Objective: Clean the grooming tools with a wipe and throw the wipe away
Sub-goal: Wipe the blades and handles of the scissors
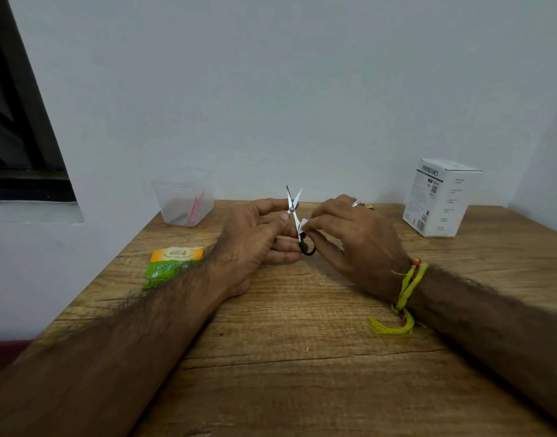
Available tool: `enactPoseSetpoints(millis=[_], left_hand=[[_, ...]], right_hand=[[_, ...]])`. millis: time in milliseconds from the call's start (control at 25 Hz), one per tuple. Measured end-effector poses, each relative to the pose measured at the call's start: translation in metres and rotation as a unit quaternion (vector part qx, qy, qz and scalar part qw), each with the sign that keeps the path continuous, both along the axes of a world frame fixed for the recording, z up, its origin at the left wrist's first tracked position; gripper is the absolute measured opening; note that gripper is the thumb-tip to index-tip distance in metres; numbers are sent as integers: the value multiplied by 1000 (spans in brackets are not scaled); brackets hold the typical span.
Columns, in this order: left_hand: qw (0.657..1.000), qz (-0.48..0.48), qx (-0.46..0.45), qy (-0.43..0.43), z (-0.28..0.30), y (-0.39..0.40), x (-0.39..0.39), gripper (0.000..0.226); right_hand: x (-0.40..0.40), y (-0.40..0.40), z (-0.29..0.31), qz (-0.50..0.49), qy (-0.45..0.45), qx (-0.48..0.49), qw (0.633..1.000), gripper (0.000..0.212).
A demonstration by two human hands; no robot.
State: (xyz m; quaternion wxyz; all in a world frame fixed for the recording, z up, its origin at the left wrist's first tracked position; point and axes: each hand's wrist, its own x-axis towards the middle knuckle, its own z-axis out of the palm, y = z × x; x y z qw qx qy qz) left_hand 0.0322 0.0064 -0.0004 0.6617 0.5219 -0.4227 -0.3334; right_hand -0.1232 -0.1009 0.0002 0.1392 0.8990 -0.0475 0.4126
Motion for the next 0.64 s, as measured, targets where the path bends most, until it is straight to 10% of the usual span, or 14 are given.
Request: enactPoseSetpoints(millis=[640], left_hand=[[999, -5, 17, -31, 2, 1, -3, 22]], right_hand=[[4, 6, 4, -15, -1, 10, 1000, 11]])
